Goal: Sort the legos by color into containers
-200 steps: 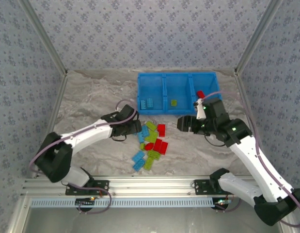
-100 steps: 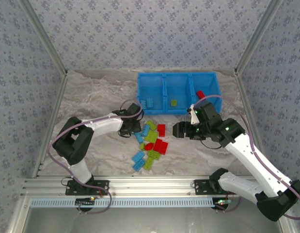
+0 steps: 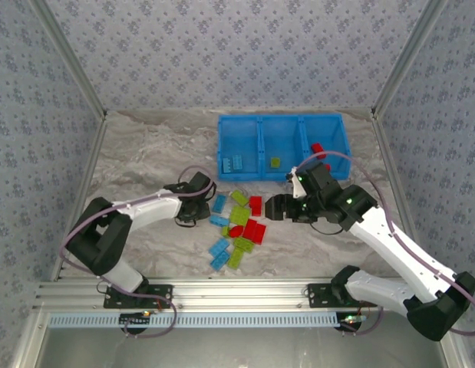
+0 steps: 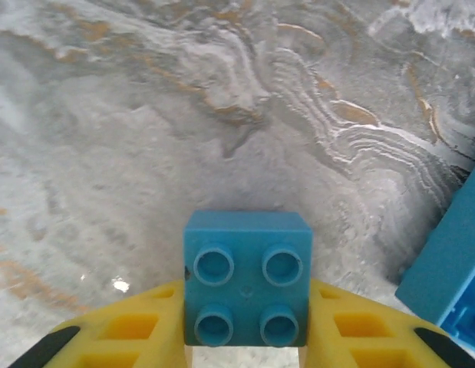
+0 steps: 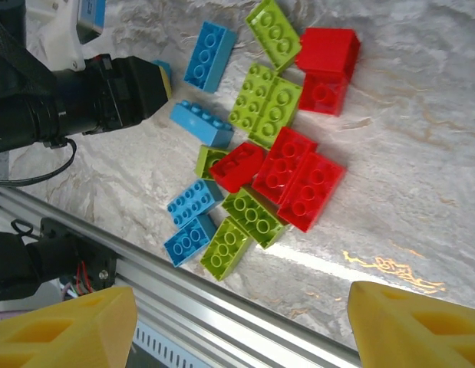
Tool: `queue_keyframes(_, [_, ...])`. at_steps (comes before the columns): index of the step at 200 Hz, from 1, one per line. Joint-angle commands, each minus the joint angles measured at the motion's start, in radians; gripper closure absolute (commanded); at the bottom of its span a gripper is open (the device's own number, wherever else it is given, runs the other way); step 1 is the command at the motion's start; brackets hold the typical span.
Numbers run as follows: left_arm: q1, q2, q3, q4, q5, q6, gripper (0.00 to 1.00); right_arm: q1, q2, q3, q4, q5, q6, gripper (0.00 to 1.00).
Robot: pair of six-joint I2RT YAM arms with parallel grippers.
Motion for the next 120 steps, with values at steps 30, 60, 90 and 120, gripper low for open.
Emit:
queue_keyframes(30, [-0.004, -0.156, 0.249, -0.072, -0.017, 0.075, 0.70, 0.018, -0.036, 0.035, 0.046, 0.041, 0.048, 0.24])
queue_keyframes(60, [-0.024, 0.024, 0.494, -0.076, 0.004, 0.174, 0.70, 0.017, -0.044, 0.032, 0.051, 0.065, 0.069, 0.24])
queue_keyframes(90, [-0.027, 0.265, 0.717, -0.065, -0.013, 0.255, 0.70, 0.020, -0.063, 0.027, 0.027, 0.081, 0.092, 0.24])
queue_keyframes(120, [-0.024, 0.494, 1.008, -0.130, -0.031, 0.341, 0.69, 0.020, -0.105, 0.005, 0.013, 0.099, 0.112, 0.24])
